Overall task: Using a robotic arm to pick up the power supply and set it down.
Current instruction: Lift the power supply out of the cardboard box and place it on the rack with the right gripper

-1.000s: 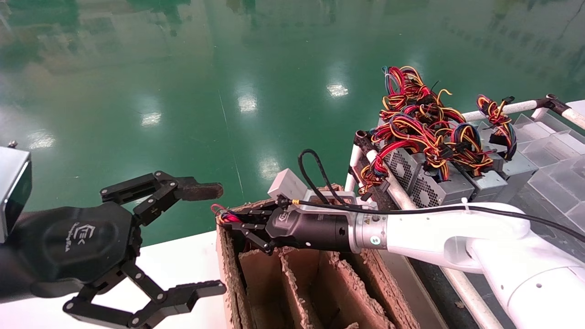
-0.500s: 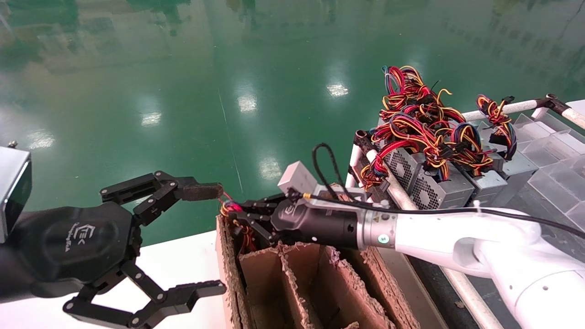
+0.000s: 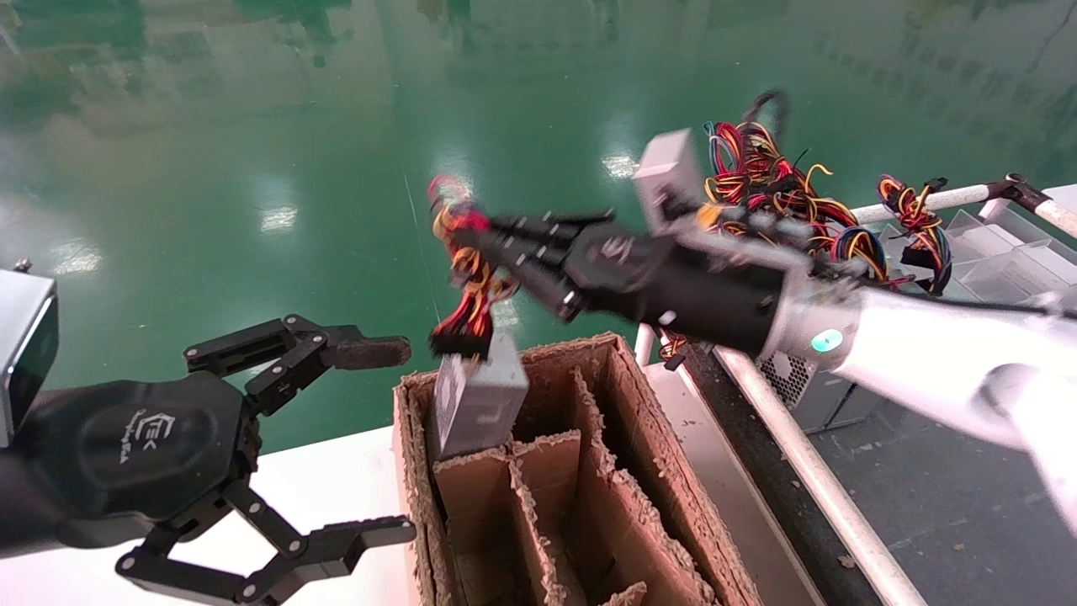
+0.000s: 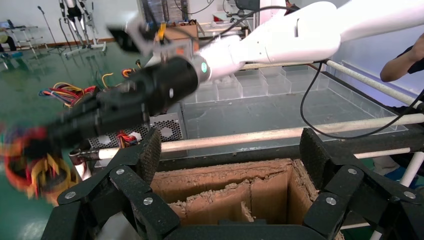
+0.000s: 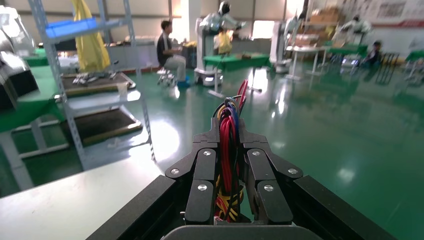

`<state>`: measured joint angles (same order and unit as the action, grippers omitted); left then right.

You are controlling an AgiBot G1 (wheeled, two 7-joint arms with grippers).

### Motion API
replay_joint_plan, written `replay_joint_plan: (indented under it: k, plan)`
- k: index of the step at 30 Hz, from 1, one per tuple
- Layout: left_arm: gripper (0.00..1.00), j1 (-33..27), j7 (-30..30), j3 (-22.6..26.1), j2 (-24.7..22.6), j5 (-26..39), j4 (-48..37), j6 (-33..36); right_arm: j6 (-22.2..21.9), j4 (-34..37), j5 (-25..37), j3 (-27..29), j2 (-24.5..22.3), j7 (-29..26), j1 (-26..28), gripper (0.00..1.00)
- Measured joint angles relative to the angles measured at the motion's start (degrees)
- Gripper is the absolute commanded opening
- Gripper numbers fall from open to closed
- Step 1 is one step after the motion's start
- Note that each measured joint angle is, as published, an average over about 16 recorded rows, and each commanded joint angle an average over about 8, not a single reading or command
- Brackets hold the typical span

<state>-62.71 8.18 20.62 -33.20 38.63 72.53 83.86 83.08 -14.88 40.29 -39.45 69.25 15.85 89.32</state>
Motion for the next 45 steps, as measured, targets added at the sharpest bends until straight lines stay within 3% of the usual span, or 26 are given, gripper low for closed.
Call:
replay_joint_plan:
  k: [11,20,26,34,39,45]
  plan:
    - [1.00,0.00,0.00,0.01,0.00,0.00,0.00,0.00,1.81,-7.64,-2.56,2.35,-10.10,-5.33,4.22,0.00]
    - [1.00,0.00,-0.01,0.01,0.00,-0.01,0.00,0.00,-0.03,-23.95,-3.61,3.48,-23.95,-15.27,3.84,0.00]
    - [1.00,0.00,-0.01,0.02,0.01,-0.01,0.00,-0.01,-4.45,-38.78,-4.83,4.34,-35.46,-23.54,0.25,0.00]
    - [1.00,-0.01,-0.01,0.02,0.01,-0.01,0.00,-0.01,-13.79,-55.68,-9.11,5.61,-51.36,-31.57,-7.74,0.00]
    - [1.00,-0.01,-0.01,0.02,0.01,-0.02,0.00,-0.01,-17.86,-60.93,-13.60,5.65,-59.84,-32.69,-12.95,0.00]
    - [1.00,-0.01,-0.01,0.03,0.01,-0.02,0.00,-0.01,-19.68,-62.04,-19.68,3.68,-67.87,-30.35,-17.97,0.00]
